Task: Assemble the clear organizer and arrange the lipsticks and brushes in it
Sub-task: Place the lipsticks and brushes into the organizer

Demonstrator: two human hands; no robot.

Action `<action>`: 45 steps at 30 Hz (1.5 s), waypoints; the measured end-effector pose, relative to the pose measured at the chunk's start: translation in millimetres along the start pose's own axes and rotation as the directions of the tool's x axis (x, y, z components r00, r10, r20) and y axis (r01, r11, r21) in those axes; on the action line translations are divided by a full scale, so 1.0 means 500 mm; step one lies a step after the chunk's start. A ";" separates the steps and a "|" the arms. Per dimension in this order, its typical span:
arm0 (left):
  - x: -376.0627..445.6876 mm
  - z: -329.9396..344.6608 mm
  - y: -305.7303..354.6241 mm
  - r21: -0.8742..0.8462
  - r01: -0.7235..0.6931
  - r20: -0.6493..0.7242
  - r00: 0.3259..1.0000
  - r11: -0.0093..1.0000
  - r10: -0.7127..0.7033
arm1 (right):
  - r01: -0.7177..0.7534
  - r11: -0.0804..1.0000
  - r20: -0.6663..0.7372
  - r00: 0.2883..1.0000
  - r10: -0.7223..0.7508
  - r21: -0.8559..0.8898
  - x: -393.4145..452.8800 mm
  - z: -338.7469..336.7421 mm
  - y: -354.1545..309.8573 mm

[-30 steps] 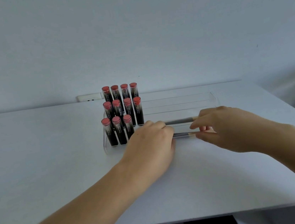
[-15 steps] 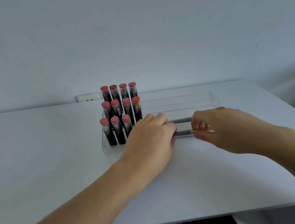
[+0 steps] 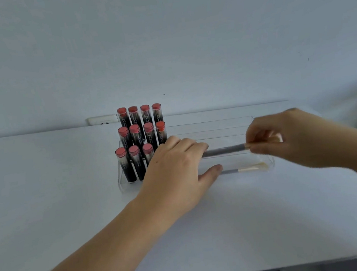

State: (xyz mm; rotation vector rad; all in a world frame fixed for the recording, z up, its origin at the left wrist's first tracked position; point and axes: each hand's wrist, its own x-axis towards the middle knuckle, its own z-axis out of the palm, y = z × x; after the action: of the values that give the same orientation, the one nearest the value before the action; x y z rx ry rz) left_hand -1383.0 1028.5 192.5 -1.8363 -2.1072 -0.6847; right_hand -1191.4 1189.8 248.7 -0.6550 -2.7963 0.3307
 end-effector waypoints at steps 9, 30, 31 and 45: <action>0.035 -0.009 0.011 0.103 0.017 0.119 0.993 0.995 -0.029 | -0.031 0.994 0.019 0.999 0.029 0.101 0.031 -0.039 0.066; 0.021 -0.032 0.018 -0.089 -0.093 -0.161 0.984 0.992 0.077 | 0.055 0.994 -0.114 0.991 -0.065 -0.091 0.120 0.014 0.071; 0.019 -0.055 0.018 -0.130 -0.145 -0.228 0.967 0.981 0.112 | 0.043 0.998 -0.159 0.986 -0.048 -0.036 0.113 0.011 0.081; -0.114 -0.081 -0.237 -0.752 0.548 0.177 0.704 0.367 -0.688 | -0.322 0.721 -0.229 0.802 0.552 0.614 -0.012 0.148 0.055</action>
State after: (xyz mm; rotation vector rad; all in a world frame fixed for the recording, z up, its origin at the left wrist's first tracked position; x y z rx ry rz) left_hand -1494.2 948.7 178.0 -1.0113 -2.5907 -2.1456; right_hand -1196.7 1199.2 170.4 -1.0974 -1.9664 0.9379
